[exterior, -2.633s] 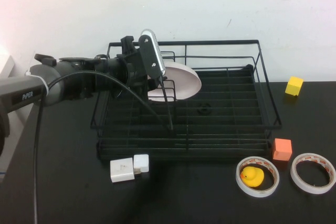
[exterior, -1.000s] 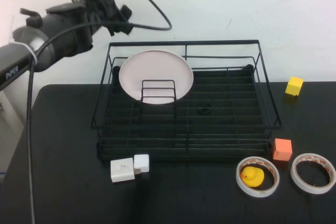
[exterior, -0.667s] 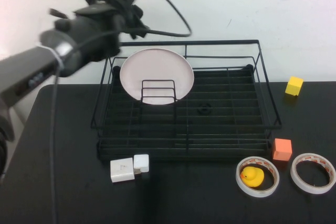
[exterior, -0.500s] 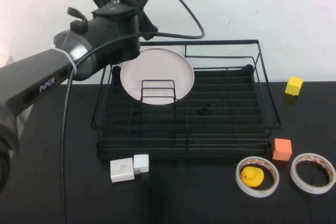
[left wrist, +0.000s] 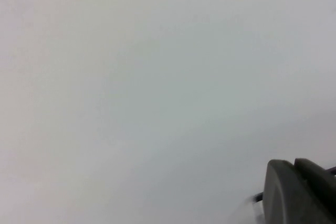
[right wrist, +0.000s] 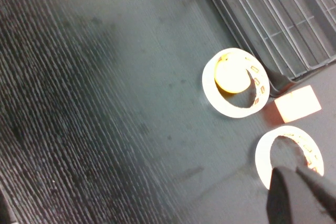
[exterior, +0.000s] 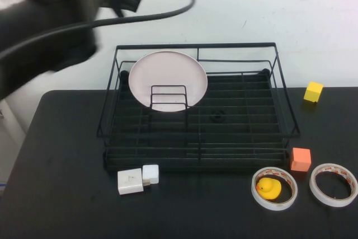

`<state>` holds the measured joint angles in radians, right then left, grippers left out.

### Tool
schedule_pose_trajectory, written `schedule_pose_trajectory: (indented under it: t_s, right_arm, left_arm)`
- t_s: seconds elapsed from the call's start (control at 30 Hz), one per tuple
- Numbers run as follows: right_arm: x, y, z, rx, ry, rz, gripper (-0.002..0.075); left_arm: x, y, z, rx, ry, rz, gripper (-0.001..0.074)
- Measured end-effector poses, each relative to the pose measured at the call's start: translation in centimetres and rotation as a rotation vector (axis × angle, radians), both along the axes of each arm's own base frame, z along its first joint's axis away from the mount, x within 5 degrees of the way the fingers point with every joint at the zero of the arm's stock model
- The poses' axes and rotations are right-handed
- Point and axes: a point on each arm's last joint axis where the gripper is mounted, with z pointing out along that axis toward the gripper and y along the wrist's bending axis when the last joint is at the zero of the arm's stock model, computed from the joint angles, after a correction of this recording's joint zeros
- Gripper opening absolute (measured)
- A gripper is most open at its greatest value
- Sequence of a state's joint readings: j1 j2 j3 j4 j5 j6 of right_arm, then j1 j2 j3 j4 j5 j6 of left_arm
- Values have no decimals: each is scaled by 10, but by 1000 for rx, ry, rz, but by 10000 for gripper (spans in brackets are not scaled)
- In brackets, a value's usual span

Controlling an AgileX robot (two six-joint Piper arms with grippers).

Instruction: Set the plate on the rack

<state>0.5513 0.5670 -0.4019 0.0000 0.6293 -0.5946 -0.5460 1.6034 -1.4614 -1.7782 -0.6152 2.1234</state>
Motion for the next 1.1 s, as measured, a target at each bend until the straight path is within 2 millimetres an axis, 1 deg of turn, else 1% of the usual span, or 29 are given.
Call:
schedule_pose_trajectory:
  t_s: [0.03,0.1,0.23,0.33,0.43,0.53,0.7,0.87,1.1]
  right_arm:
    - [0,0,0,2,-1,-1,0]
    - [0,0,0,3,-3,-1,0]
    - [0,0,0,8,0,-2,0]
    - [0,0,0,9,1,-2,0]
    - [0,0,0,9,1,-2,0]
    - [0,0,0,9,1,-2,0]
    - [0,0,0,5,9,-2,0]
    - [-1,0,0,4,10,-2,0]
    - [-1,1,-1,11,19,-2,0]
  left_arm:
    - [-13,6,8,-28,-19,-21,0]
    - [-41,16,17,-77,-45,-93,0]
    - [-93,29,23,-124,-91,-279,0]
    - [-129,36,31,-156,-152,-422,0]
    - [-160,47,50,-193,-243,-503,0]
    - [-183,59,65,-239,-314,-521,0]
    - [-214,77,82,-286,-410,-540,0]
    - [-239,91,93,-310,-487,-549,0]
    - [-279,113,105,-329,-611,-576,0]
